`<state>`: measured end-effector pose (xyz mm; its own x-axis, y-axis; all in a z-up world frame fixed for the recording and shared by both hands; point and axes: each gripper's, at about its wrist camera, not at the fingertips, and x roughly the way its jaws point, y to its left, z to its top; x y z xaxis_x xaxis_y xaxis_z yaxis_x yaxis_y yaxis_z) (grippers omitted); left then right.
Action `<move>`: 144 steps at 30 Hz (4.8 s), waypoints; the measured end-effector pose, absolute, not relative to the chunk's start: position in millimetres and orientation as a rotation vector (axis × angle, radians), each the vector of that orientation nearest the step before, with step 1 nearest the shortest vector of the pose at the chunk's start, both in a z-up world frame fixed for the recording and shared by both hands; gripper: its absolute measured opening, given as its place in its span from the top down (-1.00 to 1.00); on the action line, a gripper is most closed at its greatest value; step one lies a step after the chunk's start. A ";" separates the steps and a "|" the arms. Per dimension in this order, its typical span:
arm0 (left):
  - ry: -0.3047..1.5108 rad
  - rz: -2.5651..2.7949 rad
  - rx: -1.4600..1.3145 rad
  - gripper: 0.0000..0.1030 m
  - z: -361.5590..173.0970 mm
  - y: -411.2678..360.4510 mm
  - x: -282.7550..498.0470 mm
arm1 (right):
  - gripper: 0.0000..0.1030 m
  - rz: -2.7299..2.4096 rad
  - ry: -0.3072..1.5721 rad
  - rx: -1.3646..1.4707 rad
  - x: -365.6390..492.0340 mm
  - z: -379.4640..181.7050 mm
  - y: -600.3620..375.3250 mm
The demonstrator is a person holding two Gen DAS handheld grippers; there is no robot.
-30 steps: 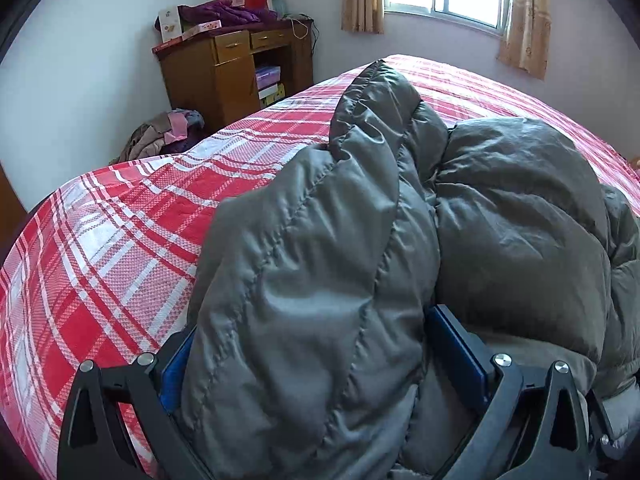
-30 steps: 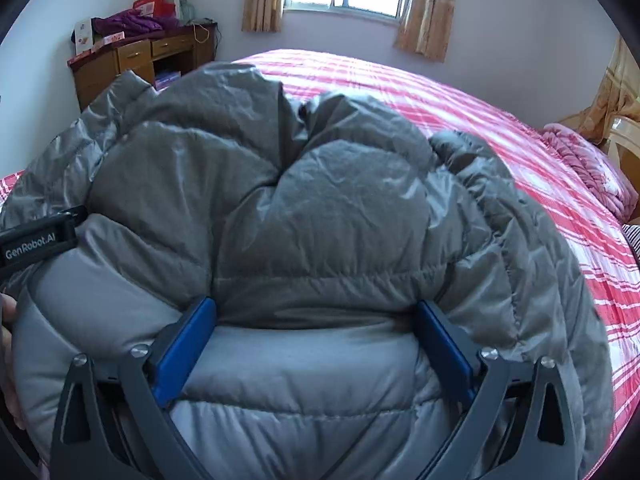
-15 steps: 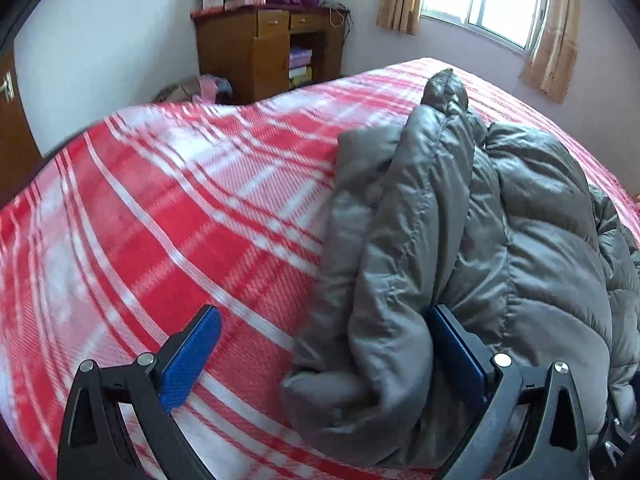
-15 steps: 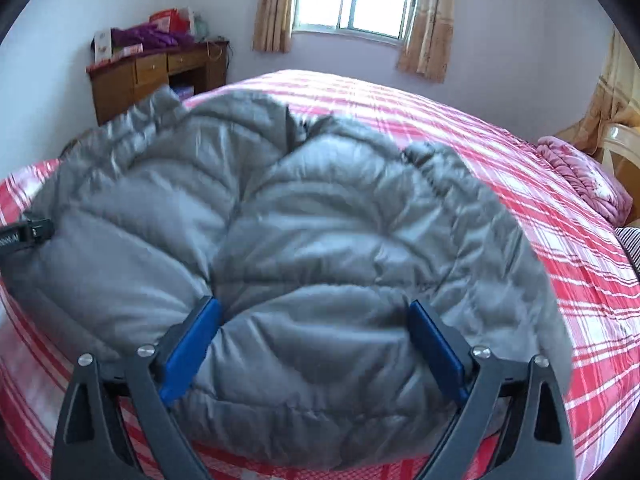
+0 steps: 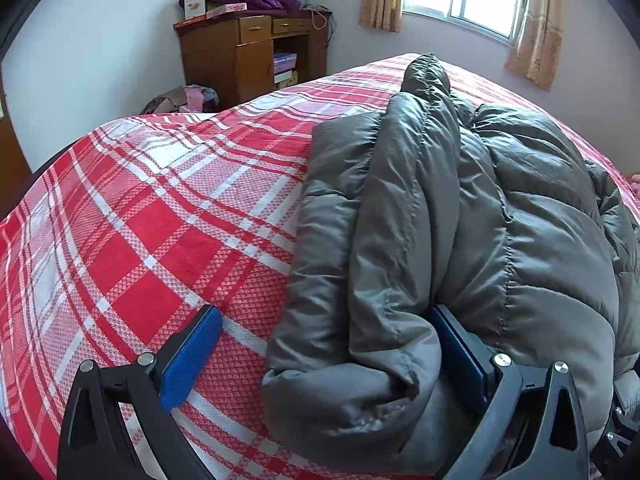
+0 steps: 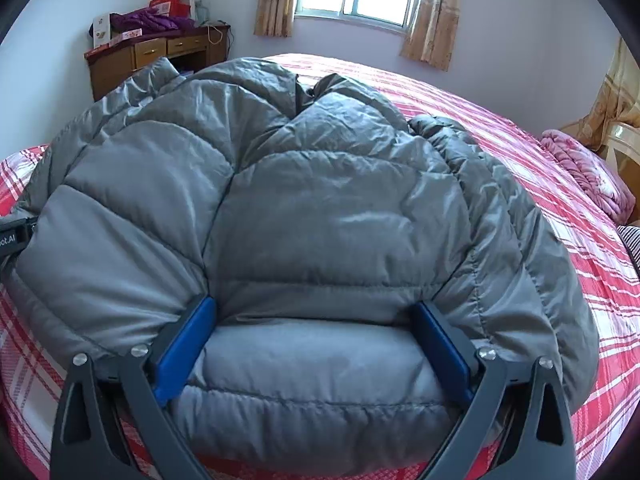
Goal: Fold large clothes
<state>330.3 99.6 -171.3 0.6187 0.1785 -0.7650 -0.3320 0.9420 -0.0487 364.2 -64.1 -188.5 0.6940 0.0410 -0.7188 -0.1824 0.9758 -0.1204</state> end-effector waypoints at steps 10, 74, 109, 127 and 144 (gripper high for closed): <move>0.850 0.120 -0.207 0.47 -162.2 82.2 329.4 | -0.95 0.119 0.784 -0.199 363.5 -188.5 -63.3; 0.442 -0.404 0.544 -0.60 -57.1 -230.6 209.5 | -1.00 -0.248 0.865 0.136 324.3 -181.4 -384.1; 0.744 0.328 0.169 -0.87 -110.9 -91.2 469.4 | -0.29 0.021 0.824 0.042 437.5 -119.5 -191.9; 0.824 0.271 0.015 -0.98 -154.5 -75.8 479.9 | -0.38 0.029 0.847 0.089 439.7 -160.5 -204.2; 0.835 0.269 0.011 -0.98 -160.7 -73.4 480.8 | -0.49 0.008 0.867 0.081 442.1 -173.1 -199.7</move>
<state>480.8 -73.4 -160.7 0.6389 0.2405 -0.7308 -0.2318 0.9659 0.1152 442.1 -199.7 -173.1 0.6471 0.0400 -0.7614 0.0260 0.9969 0.0745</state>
